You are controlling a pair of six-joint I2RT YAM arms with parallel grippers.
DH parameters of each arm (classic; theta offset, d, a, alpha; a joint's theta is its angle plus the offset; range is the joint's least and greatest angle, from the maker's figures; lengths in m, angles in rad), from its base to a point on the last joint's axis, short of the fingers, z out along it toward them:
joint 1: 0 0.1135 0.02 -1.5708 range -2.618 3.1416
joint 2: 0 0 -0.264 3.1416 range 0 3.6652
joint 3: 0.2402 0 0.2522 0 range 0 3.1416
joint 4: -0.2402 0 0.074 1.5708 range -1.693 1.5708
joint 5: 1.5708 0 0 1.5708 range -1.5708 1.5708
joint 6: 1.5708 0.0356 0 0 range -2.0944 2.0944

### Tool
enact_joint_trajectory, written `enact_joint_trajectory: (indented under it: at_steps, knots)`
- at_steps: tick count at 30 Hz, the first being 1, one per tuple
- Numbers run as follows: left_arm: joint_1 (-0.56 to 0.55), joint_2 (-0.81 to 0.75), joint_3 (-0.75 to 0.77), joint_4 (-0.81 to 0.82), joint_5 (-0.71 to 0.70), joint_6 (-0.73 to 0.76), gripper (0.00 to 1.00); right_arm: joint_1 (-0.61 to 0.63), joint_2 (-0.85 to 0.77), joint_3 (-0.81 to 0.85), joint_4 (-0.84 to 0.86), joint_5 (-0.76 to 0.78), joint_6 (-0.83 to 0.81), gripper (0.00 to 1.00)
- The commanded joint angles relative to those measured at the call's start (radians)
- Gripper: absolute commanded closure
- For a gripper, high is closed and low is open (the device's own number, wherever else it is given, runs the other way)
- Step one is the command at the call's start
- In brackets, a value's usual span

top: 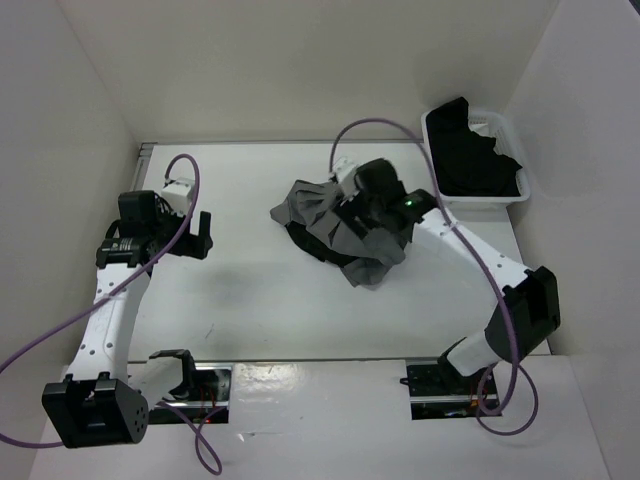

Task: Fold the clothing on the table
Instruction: Flatten the skirt out

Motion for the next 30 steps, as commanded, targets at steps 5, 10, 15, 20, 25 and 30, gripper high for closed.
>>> enact_joint_trajectory:
  at_steps: [5, 10, 15, 20, 25, 30]
  knots:
    - [0.005, -0.020, -0.008, 0.023, 0.011, -0.010, 0.00, -0.135, 0.106, 0.030, 0.127, 0.060, 0.069, 0.12]
    - [0.005, -0.020, -0.018, 0.023, 0.011, -0.010, 0.00, -0.177, 0.238, 0.018, 0.164, 0.006, 0.078, 0.12]
    - [0.005, 0.000, -0.018, 0.023, 0.021, -0.010, 0.00, -0.213, 0.349, 0.089, 0.173, -0.049, 0.087, 0.12]
    - [0.005, 0.011, -0.018, 0.023, 0.021, -0.010, 0.00, -0.234, 0.476, 0.182, 0.172, -0.072, 0.087, 0.15]
    - [0.005, 0.011, -0.018, 0.023, 0.021, -0.010, 0.00, -0.243, 0.513, 0.162, 0.172, -0.049, 0.078, 0.85]
    - [0.005, 0.011, -0.018, 0.023, 0.030, -0.001, 0.00, -0.243, 0.362, 0.132, 0.126, -0.046, 0.078, 1.00]
